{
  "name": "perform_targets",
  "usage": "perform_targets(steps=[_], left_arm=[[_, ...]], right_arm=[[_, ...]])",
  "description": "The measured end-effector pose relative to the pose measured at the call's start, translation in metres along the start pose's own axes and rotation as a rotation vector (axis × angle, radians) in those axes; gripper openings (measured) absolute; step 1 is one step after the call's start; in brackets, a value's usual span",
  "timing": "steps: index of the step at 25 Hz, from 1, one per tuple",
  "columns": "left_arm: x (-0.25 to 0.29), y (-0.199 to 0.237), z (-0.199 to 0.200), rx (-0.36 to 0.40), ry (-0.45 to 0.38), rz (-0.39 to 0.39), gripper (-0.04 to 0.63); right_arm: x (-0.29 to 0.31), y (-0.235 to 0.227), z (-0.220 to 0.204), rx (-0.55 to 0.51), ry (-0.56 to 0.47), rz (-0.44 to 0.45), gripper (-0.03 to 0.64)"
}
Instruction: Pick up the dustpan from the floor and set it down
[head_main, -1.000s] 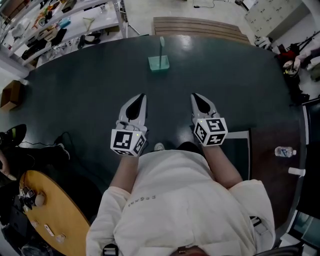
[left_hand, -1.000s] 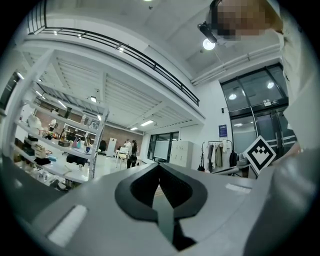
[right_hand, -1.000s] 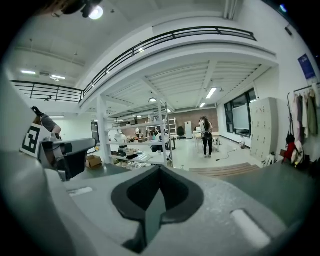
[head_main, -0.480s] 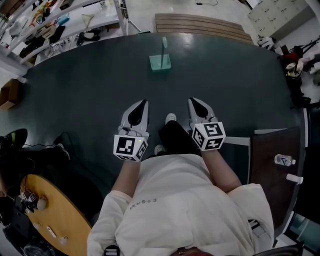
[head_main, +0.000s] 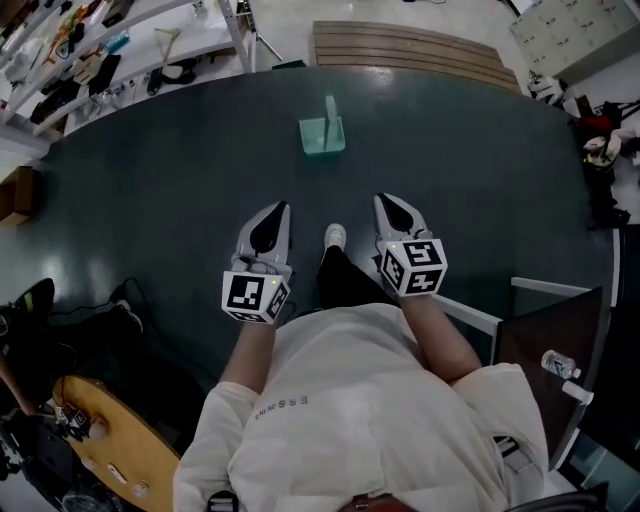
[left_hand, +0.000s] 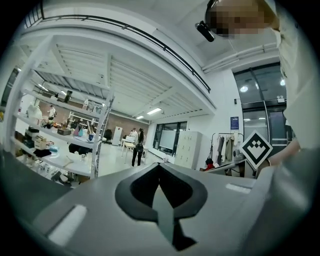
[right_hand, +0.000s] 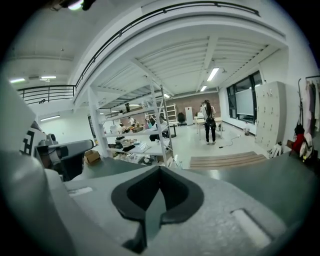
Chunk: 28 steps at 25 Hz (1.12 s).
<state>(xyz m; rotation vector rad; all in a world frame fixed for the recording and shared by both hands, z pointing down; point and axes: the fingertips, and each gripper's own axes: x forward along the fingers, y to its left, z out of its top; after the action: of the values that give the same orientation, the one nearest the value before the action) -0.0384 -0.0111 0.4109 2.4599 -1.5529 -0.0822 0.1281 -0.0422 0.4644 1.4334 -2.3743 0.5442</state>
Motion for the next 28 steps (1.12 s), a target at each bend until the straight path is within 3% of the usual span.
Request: perform_targets(steps=[9,15,26,27,28], left_arm=[[0.129,0.072,0.012,-0.028,0.022,0.052,0.005],[0.186,0.123,0.000,-0.014,0.087,0.050,0.005],[0.284,0.199,-0.022,-0.056,0.179,-0.076,0.005],[0.290,0.203,-0.026,-0.063,0.198,-0.083,0.005],[0.297,0.207,-0.030,-0.068,0.215,-0.091,0.005]], right_arm=[[0.120,-0.058,0.049,-0.038,0.067,0.039,-0.008],[0.195,-0.086,0.053,-0.039,0.144,-0.035,-0.008],[0.315,-0.115,0.028,0.017,0.328,-0.178,-0.008],[0.324,-0.114,0.020,0.024,0.362,-0.169,0.004],[0.334,-0.113,0.011,0.030,0.400,-0.159,0.104]])
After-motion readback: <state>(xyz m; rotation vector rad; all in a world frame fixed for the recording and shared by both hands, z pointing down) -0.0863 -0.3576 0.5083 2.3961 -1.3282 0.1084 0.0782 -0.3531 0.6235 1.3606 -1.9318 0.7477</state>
